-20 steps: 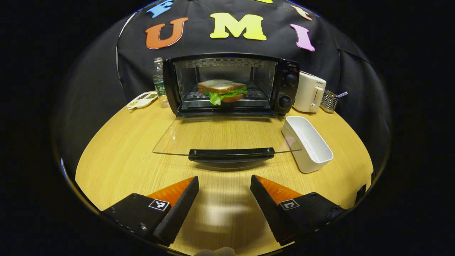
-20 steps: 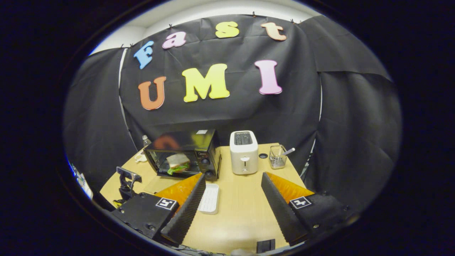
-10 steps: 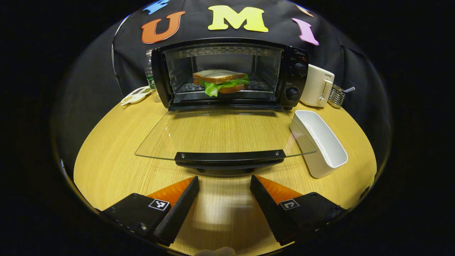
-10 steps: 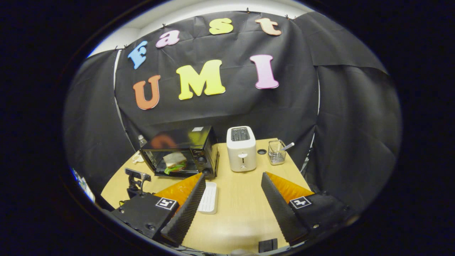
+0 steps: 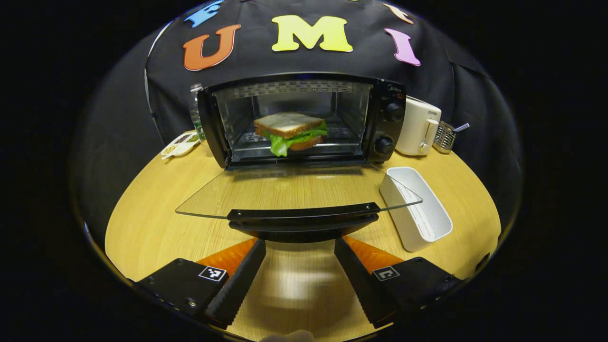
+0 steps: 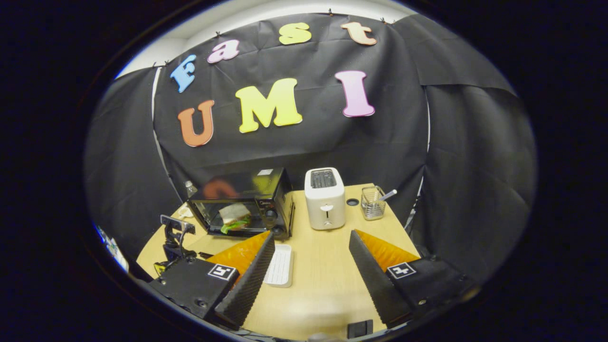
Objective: Open the electric oven with the left hand, put the food in, and close the electric oven.
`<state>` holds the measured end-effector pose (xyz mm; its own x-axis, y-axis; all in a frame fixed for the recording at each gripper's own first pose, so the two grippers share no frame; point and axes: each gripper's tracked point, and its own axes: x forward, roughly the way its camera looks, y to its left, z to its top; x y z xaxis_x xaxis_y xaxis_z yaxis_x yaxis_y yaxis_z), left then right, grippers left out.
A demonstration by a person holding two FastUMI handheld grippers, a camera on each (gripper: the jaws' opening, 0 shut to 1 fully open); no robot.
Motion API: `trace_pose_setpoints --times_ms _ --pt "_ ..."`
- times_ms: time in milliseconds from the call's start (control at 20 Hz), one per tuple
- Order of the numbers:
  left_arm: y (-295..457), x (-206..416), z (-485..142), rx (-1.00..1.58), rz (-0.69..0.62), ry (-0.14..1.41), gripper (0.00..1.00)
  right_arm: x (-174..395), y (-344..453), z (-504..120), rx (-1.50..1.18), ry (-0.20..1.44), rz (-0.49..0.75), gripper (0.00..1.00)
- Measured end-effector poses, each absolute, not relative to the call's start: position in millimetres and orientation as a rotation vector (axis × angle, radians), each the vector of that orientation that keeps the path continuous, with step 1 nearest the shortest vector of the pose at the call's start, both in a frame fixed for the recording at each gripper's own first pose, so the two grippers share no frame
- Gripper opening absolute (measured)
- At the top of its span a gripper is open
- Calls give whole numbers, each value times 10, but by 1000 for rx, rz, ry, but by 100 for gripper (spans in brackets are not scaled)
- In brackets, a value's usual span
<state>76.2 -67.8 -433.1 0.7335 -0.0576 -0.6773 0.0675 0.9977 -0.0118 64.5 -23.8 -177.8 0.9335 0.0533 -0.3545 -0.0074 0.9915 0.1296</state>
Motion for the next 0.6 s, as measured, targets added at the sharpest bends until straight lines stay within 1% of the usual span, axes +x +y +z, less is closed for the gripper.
trace_pose_setpoints --times_ms 200,250,300,600 --pt "-778 974 -4042 -18 -65 697 96 673 -215 -1794 126 367 39 100" --pt "-789 1029 -3980 -21 -65 684 96 669 -216 -1790 128 366 39 89" --pt "-795 1089 -3909 -22 -66 670 96 664 -211 -1789 129 366 39 100" --pt "-758 1429 -3601 -9 -66 607 96 659 -267 -1884 132 386 22 100"
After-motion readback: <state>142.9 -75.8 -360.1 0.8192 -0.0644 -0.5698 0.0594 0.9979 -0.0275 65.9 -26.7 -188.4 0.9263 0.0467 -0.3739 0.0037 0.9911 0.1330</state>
